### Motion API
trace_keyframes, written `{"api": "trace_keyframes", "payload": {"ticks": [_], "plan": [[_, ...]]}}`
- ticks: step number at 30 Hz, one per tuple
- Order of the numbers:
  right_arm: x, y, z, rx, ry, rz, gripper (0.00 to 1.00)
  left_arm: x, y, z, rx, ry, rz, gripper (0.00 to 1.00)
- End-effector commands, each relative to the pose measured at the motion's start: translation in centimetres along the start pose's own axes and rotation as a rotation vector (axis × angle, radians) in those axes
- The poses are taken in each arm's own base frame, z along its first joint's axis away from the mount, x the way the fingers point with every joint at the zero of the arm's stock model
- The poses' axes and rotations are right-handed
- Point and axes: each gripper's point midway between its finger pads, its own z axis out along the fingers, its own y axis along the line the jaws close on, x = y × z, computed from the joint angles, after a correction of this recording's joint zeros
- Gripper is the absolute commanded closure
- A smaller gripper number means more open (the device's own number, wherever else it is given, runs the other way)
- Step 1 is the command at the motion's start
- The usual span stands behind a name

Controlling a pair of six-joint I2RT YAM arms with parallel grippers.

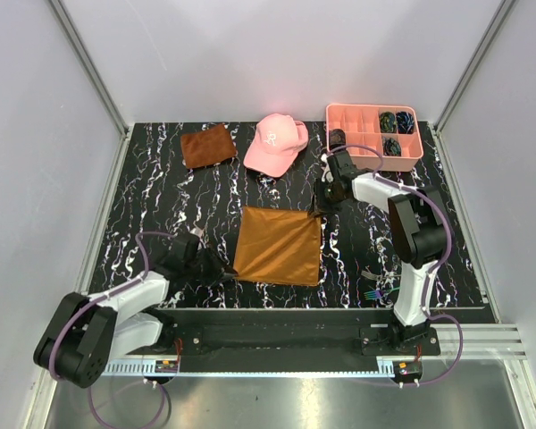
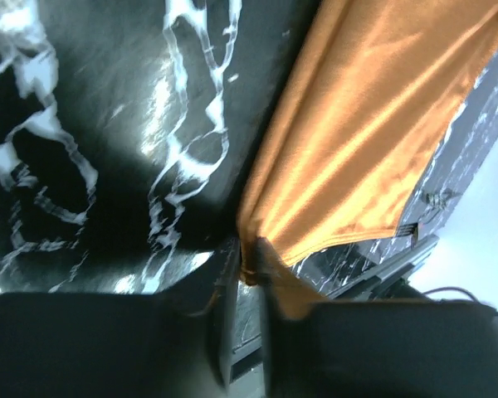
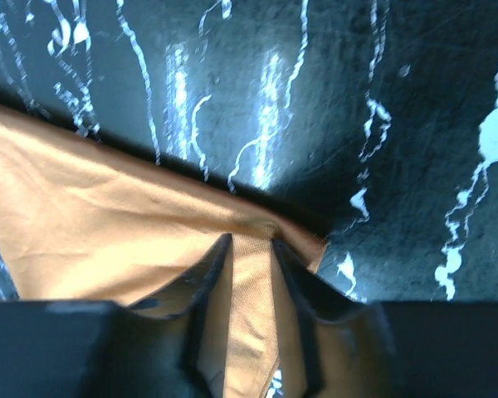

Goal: Fold the napkin into a case and place the utensils inside
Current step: Smooth out the square-folded napkin at the center of the board.

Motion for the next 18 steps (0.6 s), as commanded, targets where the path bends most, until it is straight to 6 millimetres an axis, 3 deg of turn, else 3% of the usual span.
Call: {"api": "trace_keyframes", "payload": {"ticks": [1, 2, 4, 5, 7, 8, 9, 10, 11, 12, 13, 14, 15, 17, 18], "plan": [[-2.2, 3.5, -5.5, -0.07, -0.095, -0.033, 0.58, -0.6, -0.2, -1.3, -0.055, -0.028, 0.034, 0.56], [-1.6, 3.8, -6.1, -0.07, -0.081, -0.026, 0.52, -1.0, 0.2, -1.9, -0.096, -0.049, 0.053, 0.5], [-0.5, 4.8, -7.2, -0.086, -0.075, -0.03, 0.48, -2.8, -2.0, -3.0, -0.082, -0.104, 0.091, 0.43], [0.5, 5.6, -7.3, -0.099, -0.051, -0.031, 0.46, -3.4, -2.3, -3.3, -0.098, -0.127, 0.107, 0.43], [2.5, 6.5, -7.3, -0.119, -0.011, -0.029, 0.43, -5.1, -5.0, -3.9, -0.058, -0.168, 0.127, 0.43], [3.9, 7.8, -7.1, -0.132, 0.017, -0.039, 0.43, -5.6, -6.0, -3.2, -0.038, -0.156, 0.141, 0.47], [5.5, 7.8, -6.7, -0.125, 0.047, -0.037, 0.42, -6.4, -8.1, -3.2, 0.009, -0.159, 0.155, 0.53], [6.6, 8.4, -6.9, -0.131, 0.053, -0.048, 0.42, -6.2, -9.6, -2.8, 0.057, -0.117, 0.167, 0.68], [7.5, 8.9, -6.8, -0.135, 0.059, -0.035, 0.43, -6.5, -9.8, -1.2, 0.055, -0.084, 0.173, 0.75], [9.9, 9.0, -6.3, -0.128, 0.101, -0.041, 0.44, -7.2, -11.6, -0.9, 0.087, -0.073, 0.185, 0.81], [10.6, 9.2, -6.8, -0.139, 0.098, -0.035, 0.48, -6.8, -12.5, -0.4, 0.116, -0.027, 0.194, 0.87], [11.2, 9.5, -6.8, -0.151, 0.092, -0.011, 0.5, -6.7, -12.2, 0.7, 0.103, 0.005, 0.203, 0.92], [13.2, 8.6, -6.5, -0.141, 0.125, 0.004, 0.52, -6.8, -12.8, 0.9, 0.115, 0.013, 0.221, 0.93], [14.0, 8.6, -7.3, -0.163, 0.104, 0.027, 0.58, -5.9, -12.9, 1.3, 0.124, 0.043, 0.267, 0.93], [15.3, 7.5, -7.1, -0.141, 0.123, 0.039, 0.59, -5.3, -12.4, 1.5, 0.124, 0.062, 0.279, 0.93]]}}
